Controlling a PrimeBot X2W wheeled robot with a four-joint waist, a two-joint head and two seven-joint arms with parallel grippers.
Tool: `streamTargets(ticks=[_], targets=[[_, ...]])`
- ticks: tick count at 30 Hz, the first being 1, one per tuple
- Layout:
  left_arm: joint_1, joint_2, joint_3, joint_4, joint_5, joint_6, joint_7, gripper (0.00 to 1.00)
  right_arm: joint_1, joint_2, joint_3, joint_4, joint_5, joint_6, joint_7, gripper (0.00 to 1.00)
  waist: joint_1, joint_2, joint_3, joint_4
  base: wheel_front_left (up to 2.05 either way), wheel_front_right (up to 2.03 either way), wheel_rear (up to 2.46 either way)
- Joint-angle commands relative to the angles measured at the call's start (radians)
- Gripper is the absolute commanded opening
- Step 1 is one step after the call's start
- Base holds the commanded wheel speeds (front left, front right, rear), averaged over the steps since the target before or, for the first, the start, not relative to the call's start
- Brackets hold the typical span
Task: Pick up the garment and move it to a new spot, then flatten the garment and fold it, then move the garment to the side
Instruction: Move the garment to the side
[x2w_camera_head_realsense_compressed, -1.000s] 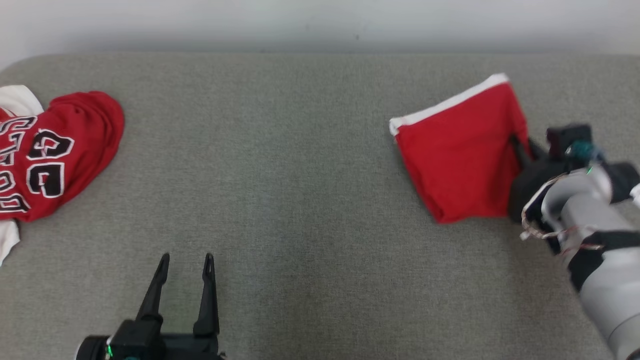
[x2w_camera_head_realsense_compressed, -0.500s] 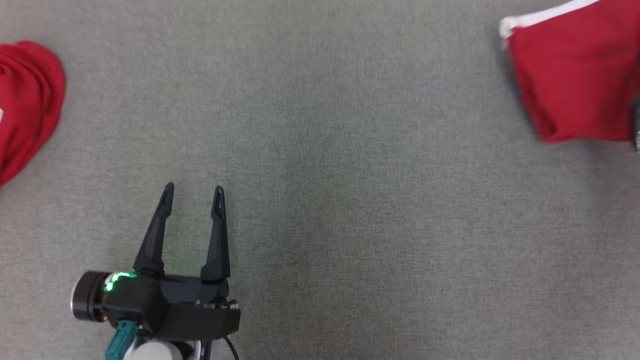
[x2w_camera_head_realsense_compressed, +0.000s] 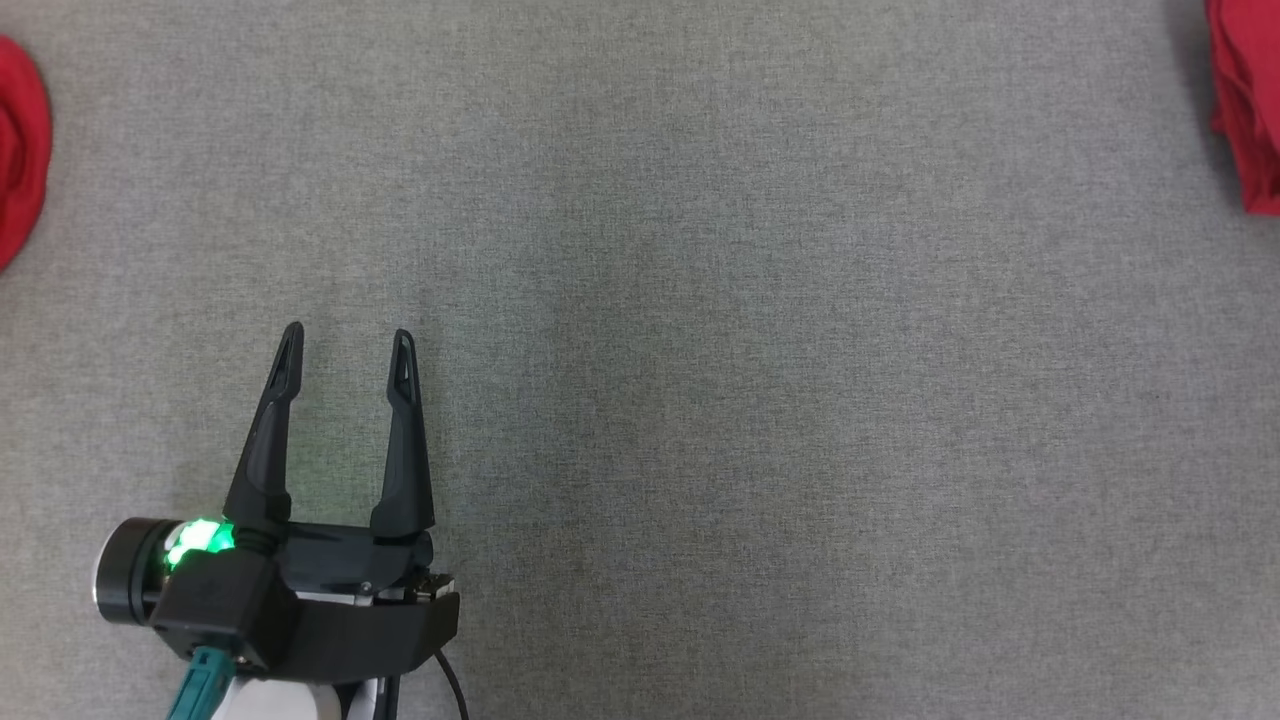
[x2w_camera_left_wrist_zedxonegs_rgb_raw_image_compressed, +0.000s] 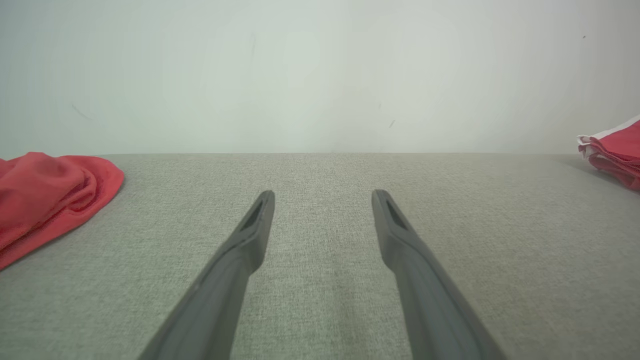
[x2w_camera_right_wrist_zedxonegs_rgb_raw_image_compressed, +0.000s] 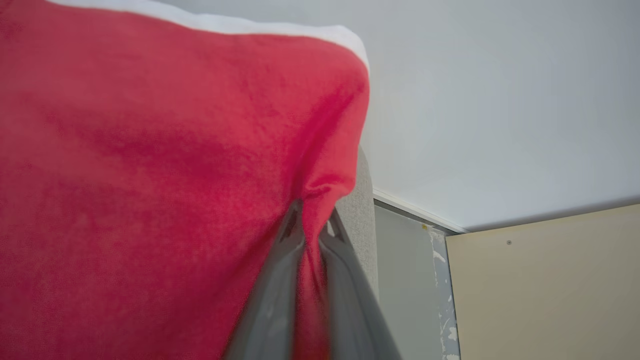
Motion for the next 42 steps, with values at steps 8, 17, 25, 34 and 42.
streamTargets(ticks=[8, 17, 25, 34, 42], targets=[[-0.017, 0.000, 0.007, -0.017, 0.003, 0.001, -0.003, 1.00, -0.037, -0.057, 0.032, 0.009, 0.029, -0.002, 0.009, 0.00, -0.0001, -0.0002, 0.010, -0.003, 0.00, 0.00, 0.00], [-0.013, 0.000, 0.013, -0.007, 0.002, 0.006, -0.003, 1.00, -0.054, -0.046, 0.042, 0.029, 0.046, -0.002, 0.005, 1.00, -0.0001, -0.0002, -0.002, -0.004, 0.00, 0.00, 0.00], [0.042, 0.000, 0.033, 0.023, -0.009, 0.015, -0.003, 1.00, -0.019, 0.041, -0.015, 0.040, 0.075, -0.002, -0.149, 1.00, -0.0001, -0.0002, -0.119, -0.024, 0.00, 0.00, 0.00], [0.141, 0.000, 0.065, 0.072, -0.022, 0.014, -0.003, 1.00, 0.151, 0.196, -0.170, -0.078, 0.157, -0.002, -0.266, 1.00, -0.0001, -0.0002, -0.266, -0.039, 0.00, 0.00, 0.00], [0.201, 0.001, 0.087, 0.107, -0.025, 0.012, -0.003, 1.00, 0.515, 0.347, -0.514, -0.413, 0.046, -0.002, -0.264, 1.00, -0.0001, -0.0002, -0.336, -0.031, 0.00, 0.00, 0.00]])
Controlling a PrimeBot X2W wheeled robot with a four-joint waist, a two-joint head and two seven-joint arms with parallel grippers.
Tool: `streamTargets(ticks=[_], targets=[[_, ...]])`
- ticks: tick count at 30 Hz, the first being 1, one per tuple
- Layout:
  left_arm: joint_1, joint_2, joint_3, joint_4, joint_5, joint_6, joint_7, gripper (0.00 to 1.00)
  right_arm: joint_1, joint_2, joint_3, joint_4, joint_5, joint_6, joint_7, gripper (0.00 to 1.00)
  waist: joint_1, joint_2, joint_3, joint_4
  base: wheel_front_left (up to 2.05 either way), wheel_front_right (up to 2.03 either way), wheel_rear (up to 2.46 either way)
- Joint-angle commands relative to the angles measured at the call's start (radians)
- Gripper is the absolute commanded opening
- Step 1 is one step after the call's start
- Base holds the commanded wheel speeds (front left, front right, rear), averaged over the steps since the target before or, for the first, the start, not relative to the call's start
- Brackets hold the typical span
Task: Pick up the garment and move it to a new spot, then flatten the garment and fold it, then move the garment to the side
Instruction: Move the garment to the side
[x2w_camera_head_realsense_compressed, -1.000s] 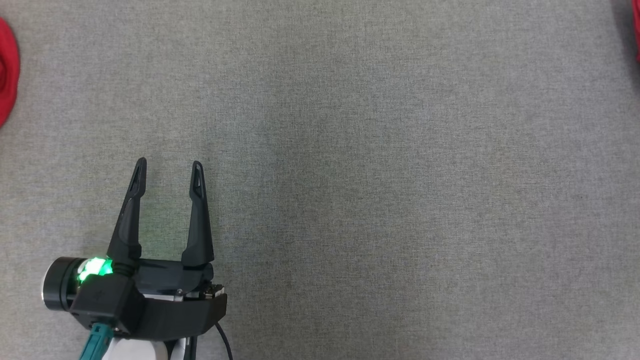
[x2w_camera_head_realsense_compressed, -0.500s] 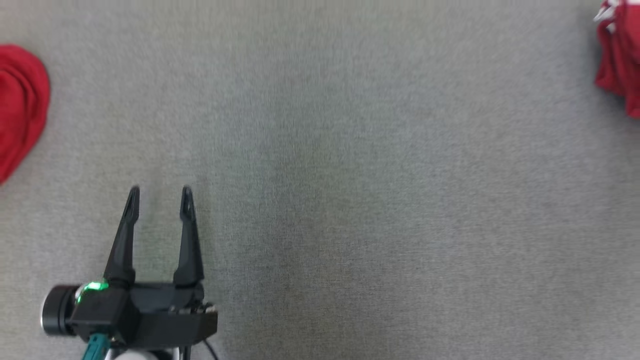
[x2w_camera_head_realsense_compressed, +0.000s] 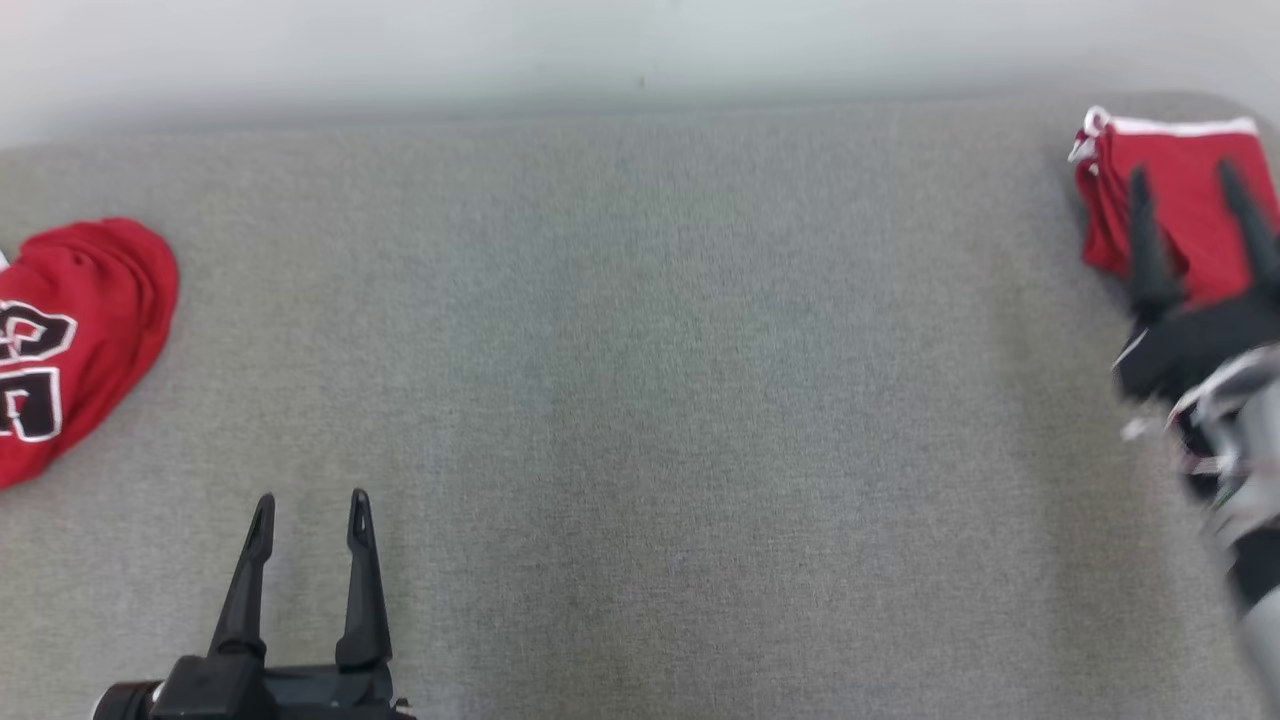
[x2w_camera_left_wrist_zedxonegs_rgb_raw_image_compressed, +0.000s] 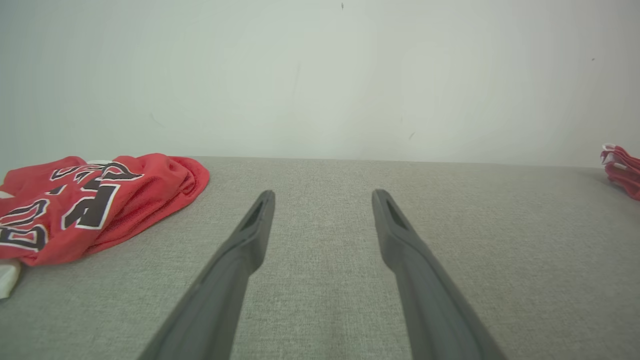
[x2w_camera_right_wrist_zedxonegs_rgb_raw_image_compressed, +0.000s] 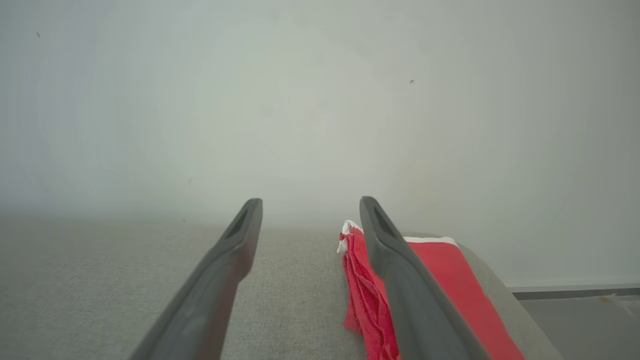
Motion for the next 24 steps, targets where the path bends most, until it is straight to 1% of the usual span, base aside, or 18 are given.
streamTargets(ticks=[1, 5, 10, 13, 15, 16, 17, 18, 24], targets=[[0.019, 0.001, 0.006, 0.007, -0.007, 0.000, -0.003, 1.00, 0.069, 0.040, -0.053, -0.061, -0.036, -0.002, 0.000, 1.00, 0.0002, 0.0001, -0.044, 0.004, 0.00, 0.00, 0.00], [0.042, 0.001, 0.003, 0.026, -0.008, -0.006, -0.003, 1.00, 0.250, 0.144, -0.159, -0.212, -0.097, -0.002, 0.000, 1.00, 0.0002, 0.0001, -0.081, 0.015, 0.00, 0.00, 0.00], [0.071, 0.001, 0.011, 0.047, -0.015, 0.000, -0.003, 1.00, 0.458, 0.255, -0.213, -0.394, -0.167, -0.002, 0.000, 1.00, 0.0002, 0.0001, -0.129, 0.026, 0.00, 0.00, 0.00], [0.087, 0.001, 0.016, 0.053, -0.024, 0.005, -0.003, 1.00, 0.562, 0.317, -0.219, -0.483, -0.189, -0.002, 0.000, 1.00, 0.0002, 0.0001, -0.151, 0.031, 0.00, 0.00, 0.00], [0.097, 0.001, 0.016, 0.058, -0.022, 0.003, -0.003, 1.00, 0.623, 0.335, -0.208, -0.528, -0.231, -0.002, 0.000, 1.00, 0.0002, 0.0001, -0.163, 0.035, 0.00, 0.00, 0.00], [0.097, 0.001, 0.016, 0.058, -0.022, 0.003, -0.003, 1.00, 0.623, 0.335, -0.208, -0.528, -0.231, -0.002, 0.000, 1.00, 0.0002, 0.0001, -0.163, 0.035, 0.00, 0.00, 0.00], [0.106, 0.001, 0.013, 0.068, -0.018, 0.001, -0.003, 1.00, 0.675, 0.364, -0.214, -0.561, -0.235, -0.002, 0.000, 1.00, 0.0002, 0.0001, -0.175, 0.039, 0.00, 0.00, 0.00], [0.106, 0.001, 0.013, 0.068, -0.018, 0.001, -0.003, 1.00, 0.675, 0.364, -0.214, -0.561, -0.235, -0.002, 0.000, 1.00, 0.0002, 0.0001, -0.175, 0.039, 0.00, 0.00, 0.00], [0.119, 0.001, 0.000, 0.098, -0.007, -0.006, -0.003, 1.00, 0.788, 0.403, -0.220, -0.594, -0.257, -0.002, 0.000, 1.00, 0.0002, 0.0001, -0.210, 0.053, 0.00, 0.00, 0.00]])
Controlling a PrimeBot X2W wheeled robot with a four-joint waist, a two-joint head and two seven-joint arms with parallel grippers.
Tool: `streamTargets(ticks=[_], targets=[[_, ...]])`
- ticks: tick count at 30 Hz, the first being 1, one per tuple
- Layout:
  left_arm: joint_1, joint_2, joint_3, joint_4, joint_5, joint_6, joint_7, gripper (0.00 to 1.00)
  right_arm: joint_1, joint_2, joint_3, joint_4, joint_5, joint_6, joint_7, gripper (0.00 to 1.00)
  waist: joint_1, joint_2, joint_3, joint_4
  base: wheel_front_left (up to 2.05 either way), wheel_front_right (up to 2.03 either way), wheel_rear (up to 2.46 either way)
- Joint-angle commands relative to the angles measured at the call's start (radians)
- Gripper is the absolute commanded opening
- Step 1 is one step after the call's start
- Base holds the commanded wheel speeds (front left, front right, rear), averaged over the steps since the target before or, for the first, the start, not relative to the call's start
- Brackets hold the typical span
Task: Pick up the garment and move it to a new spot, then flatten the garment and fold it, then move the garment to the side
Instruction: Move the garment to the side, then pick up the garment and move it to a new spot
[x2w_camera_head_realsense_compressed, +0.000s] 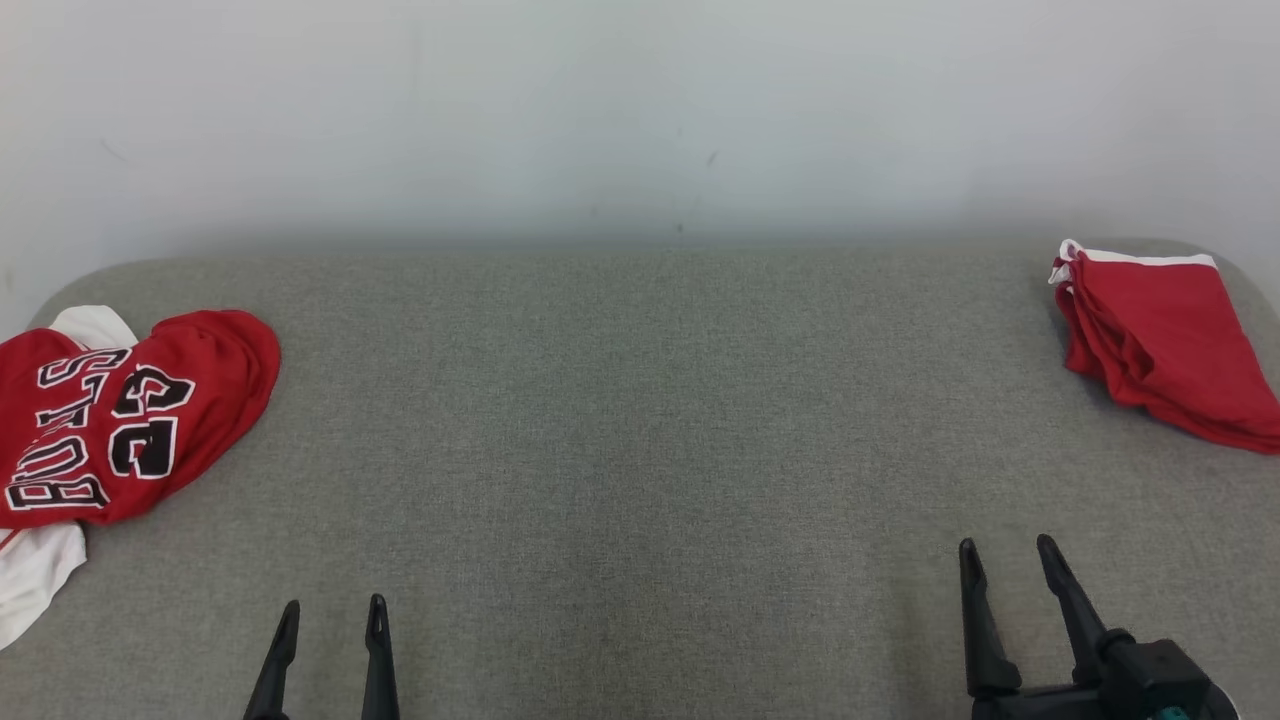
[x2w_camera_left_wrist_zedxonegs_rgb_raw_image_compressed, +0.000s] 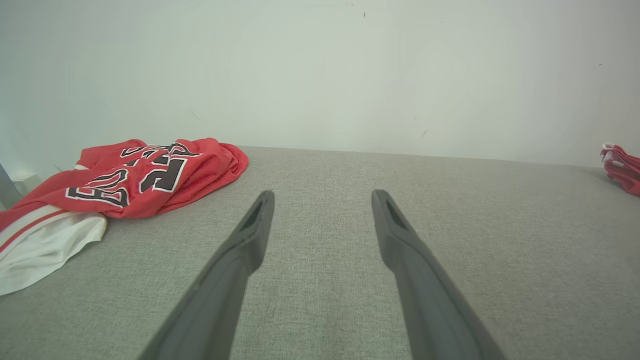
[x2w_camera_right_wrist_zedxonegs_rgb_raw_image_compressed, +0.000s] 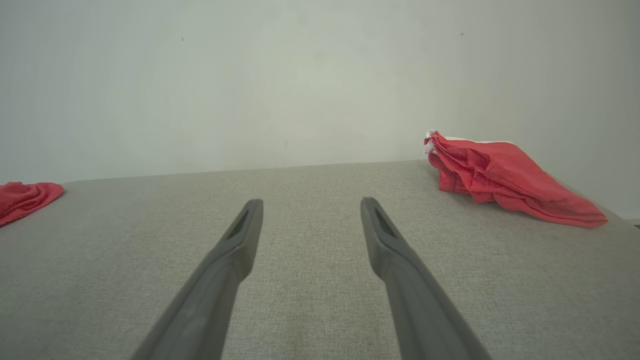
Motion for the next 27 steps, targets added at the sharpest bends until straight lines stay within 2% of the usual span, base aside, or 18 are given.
streamTargets(ticks=[1, 8, 27], targets=[[0.017, 0.000, 0.001, 0.005, 0.011, -0.004, -0.003, 1.00, 0.015, 0.004, 0.005, -0.004, -0.013, -0.002, 0.000, 1.00, 0.0001, 0.0001, -0.013, 0.007, 0.00, 0.00, 0.00], [0.017, 0.000, -0.001, 0.034, 0.053, -0.009, -0.003, 1.00, 0.044, 0.009, 0.028, -0.005, -0.035, -0.002, 0.000, 1.00, 0.0001, 0.0001, -0.019, -0.005, 0.00, 0.00, 0.00], [0.022, 0.000, 0.023, 0.045, 0.031, 0.002, -0.003, 1.00, 0.037, 0.010, 0.038, 0.029, -0.009, -0.002, 0.000, 1.00, 0.0001, 0.0001, -0.026, -0.008, 0.00, 0.00, 0.00]])
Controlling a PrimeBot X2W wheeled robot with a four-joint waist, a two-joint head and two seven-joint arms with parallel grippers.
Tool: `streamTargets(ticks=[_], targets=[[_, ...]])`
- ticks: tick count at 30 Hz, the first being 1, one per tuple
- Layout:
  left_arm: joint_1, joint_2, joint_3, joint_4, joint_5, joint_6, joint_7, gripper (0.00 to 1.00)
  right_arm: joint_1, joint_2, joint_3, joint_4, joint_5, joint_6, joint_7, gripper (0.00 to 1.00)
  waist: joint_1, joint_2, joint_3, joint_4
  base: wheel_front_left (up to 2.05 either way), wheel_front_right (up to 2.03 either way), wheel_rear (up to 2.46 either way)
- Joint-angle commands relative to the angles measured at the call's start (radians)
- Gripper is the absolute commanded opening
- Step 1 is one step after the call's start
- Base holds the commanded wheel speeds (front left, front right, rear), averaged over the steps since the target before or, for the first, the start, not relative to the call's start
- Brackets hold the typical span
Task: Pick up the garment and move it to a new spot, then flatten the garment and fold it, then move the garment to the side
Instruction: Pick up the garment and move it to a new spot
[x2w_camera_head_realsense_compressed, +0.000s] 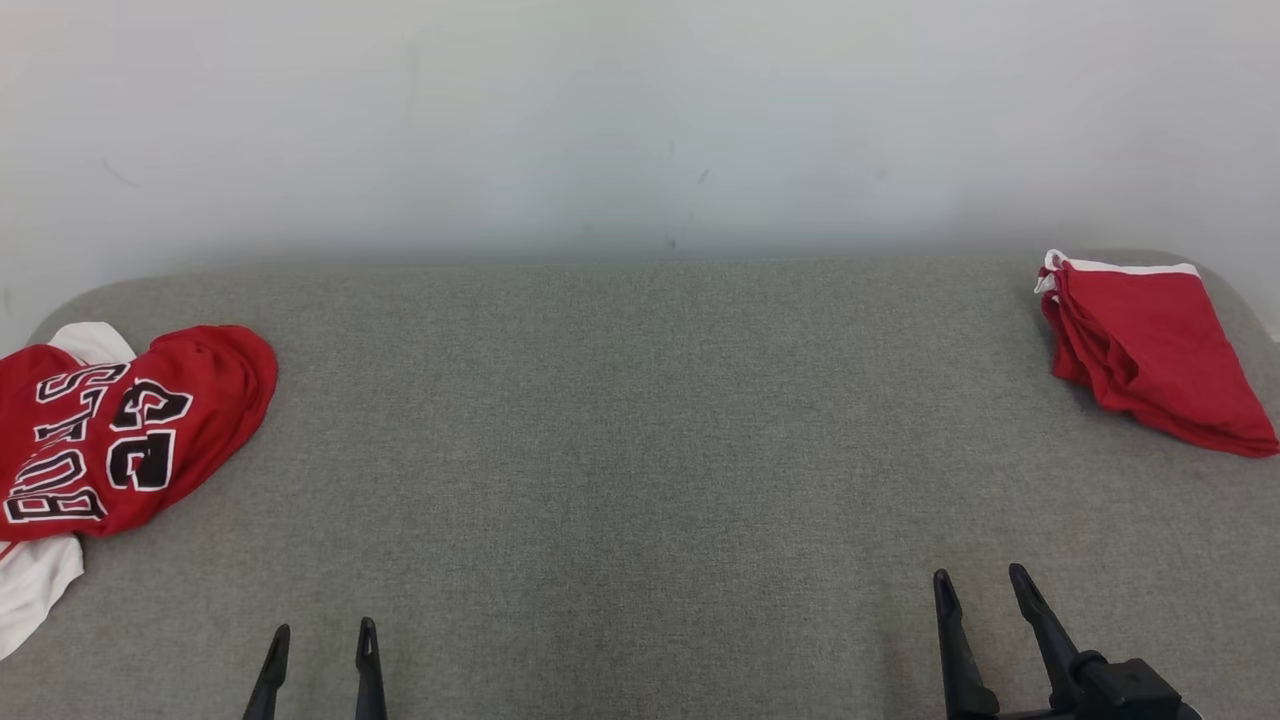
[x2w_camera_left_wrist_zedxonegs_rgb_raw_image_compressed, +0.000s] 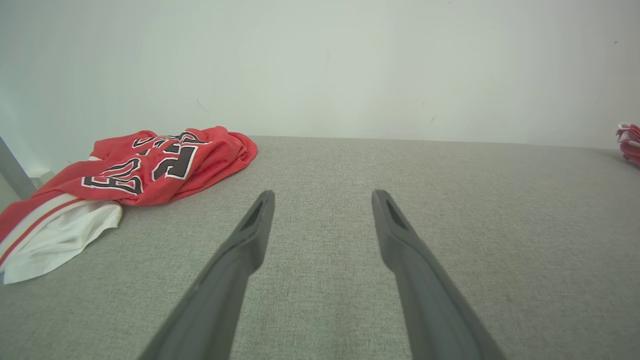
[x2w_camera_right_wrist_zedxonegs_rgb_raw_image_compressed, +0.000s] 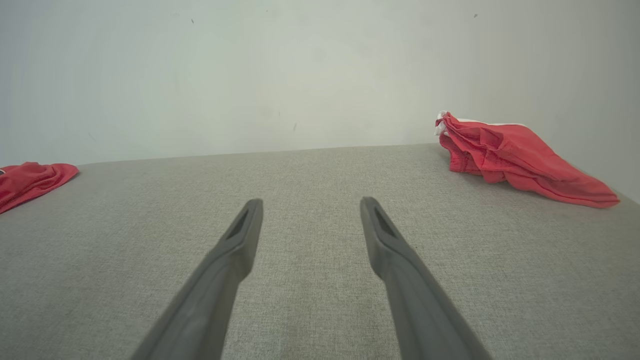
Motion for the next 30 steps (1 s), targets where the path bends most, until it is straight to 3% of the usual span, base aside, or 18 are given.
streamTargets(ticks=[1, 15, 30], targets=[[0.007, 0.000, 0.003, -0.005, -0.004, 0.001, -0.003, 1.00, -0.003, 0.002, 0.002, 0.001, 0.000, -0.002, 0.000, 1.00, 0.0000, 0.0000, 0.002, -0.001, 0.00, 0.00, 0.00], [0.003, 0.000, 0.032, 0.002, -0.006, -0.005, -0.003, 1.00, 0.002, 0.002, 0.011, 0.004, -0.004, -0.002, 0.000, 1.00, 0.0000, 0.0000, 0.009, 0.039, 0.00, 0.00, 0.00], [0.011, 0.000, 0.090, 0.030, -0.022, -0.015, -0.003, 1.00, 0.004, 0.002, 0.018, 0.020, 0.002, -0.002, 0.000, 1.00, 0.0000, 0.0000, 0.014, 0.285, 0.00, 0.00, 0.00]])
